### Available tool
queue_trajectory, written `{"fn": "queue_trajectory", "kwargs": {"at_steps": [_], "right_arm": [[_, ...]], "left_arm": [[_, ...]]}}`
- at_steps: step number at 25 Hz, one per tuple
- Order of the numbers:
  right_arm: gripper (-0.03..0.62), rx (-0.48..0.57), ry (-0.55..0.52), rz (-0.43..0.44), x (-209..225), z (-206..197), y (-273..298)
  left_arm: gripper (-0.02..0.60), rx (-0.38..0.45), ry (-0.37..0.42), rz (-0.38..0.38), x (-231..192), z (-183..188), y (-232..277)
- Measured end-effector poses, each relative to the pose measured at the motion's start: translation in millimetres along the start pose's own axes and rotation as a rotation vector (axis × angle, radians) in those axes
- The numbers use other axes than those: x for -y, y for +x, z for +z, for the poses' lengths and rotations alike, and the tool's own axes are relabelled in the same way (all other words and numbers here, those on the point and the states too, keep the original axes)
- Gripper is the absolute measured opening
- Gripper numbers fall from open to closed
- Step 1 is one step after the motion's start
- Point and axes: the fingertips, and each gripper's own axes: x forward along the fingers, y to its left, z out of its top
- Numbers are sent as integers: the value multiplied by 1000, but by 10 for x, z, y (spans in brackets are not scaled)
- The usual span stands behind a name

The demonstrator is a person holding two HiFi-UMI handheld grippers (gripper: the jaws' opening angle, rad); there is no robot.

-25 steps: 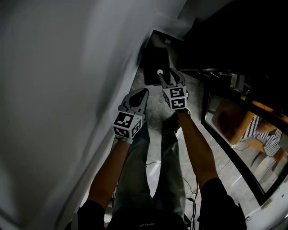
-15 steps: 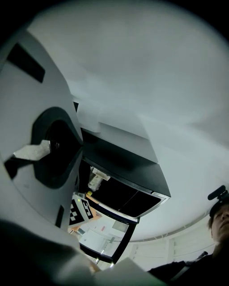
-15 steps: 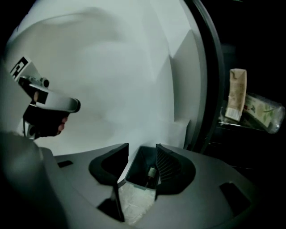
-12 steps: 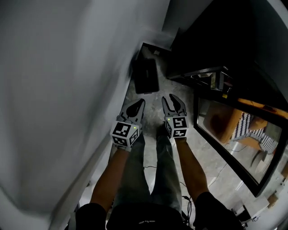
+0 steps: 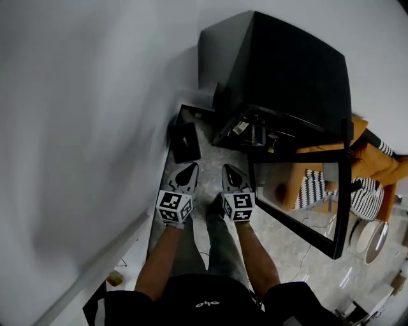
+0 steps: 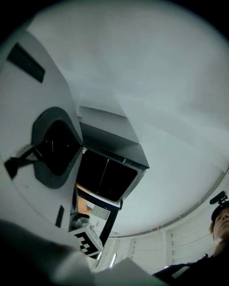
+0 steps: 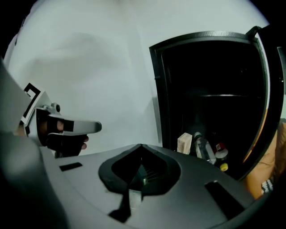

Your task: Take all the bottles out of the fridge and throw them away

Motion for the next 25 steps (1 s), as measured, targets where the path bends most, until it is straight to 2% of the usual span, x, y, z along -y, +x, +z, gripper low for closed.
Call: {"fn": "queue_trajectory", "kwargs": {"at_steps": [4, 12, 18, 25], "right_arm": [[9, 39, 16, -14, 151, 391, -519], [9, 147, 79, -66, 504, 1069, -1433], [9, 182, 96, -76, 651, 1288, -1877], [9, 232, 119, -102, 898, 1441, -2144]], "left_arm": [[0, 37, -5, 9, 379, 336, -37], [0, 83, 22, -42, 1246, 863, -103], [0, 92, 67, -88, 1713, 1060, -89], [0, 111, 121, -113, 1925, 1354, -14]]}}
